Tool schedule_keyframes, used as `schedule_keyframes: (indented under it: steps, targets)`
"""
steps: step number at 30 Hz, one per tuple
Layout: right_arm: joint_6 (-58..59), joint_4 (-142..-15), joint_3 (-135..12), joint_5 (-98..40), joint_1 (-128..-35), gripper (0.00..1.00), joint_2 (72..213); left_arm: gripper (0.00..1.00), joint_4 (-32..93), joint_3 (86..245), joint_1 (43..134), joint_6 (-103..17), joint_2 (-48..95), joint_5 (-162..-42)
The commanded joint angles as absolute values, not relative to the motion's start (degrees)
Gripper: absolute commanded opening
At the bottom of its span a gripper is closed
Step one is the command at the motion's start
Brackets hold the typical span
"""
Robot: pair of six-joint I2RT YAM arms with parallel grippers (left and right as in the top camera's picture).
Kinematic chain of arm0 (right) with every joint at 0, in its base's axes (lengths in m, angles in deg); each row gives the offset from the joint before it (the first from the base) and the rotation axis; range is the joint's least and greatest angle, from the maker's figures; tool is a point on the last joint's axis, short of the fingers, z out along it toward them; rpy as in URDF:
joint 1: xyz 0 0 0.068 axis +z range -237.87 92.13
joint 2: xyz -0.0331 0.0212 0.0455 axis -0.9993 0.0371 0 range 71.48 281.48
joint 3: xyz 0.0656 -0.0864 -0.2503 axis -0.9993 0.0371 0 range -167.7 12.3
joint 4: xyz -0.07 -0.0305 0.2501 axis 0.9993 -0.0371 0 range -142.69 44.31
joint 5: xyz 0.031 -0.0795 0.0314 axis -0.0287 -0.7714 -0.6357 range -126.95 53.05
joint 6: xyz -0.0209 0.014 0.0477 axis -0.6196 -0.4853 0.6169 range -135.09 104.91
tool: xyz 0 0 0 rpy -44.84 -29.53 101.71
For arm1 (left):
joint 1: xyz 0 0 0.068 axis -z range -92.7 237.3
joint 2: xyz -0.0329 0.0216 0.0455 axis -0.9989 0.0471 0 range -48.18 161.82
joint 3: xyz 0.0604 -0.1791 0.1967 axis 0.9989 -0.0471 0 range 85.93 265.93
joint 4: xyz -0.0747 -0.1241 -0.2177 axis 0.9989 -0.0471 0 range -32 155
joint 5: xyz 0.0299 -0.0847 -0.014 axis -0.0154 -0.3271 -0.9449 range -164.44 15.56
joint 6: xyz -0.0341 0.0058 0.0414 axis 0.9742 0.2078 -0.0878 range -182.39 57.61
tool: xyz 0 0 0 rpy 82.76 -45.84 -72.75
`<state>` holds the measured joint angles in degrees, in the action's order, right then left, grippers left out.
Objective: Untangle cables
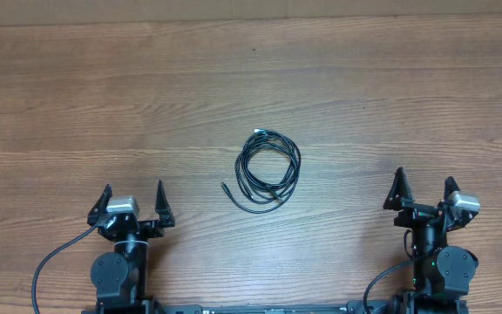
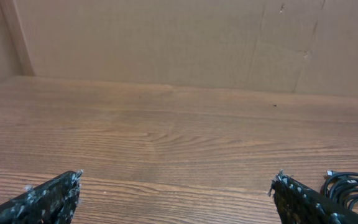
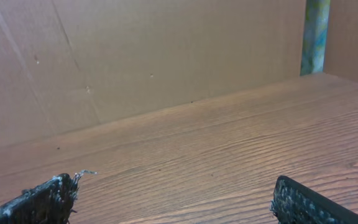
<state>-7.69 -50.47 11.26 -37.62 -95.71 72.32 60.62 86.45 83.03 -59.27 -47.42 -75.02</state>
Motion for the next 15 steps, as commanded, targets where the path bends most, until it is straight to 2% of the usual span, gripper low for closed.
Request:
schedule_keyframes:
  steps: [1,15]
  targets:
    - [-8.1,-50.4,11.9,-38.2,-95.9,1.0,71.7,1.0,60.6,86.2,82.6,-58.1,-47.9,-74.6]
    - [-8.1,-50.4,11.9,-38.2,-95.9,1.0,71.6,1.0,60.6,86.2,82.6,-58.1,-47.9,-74.6]
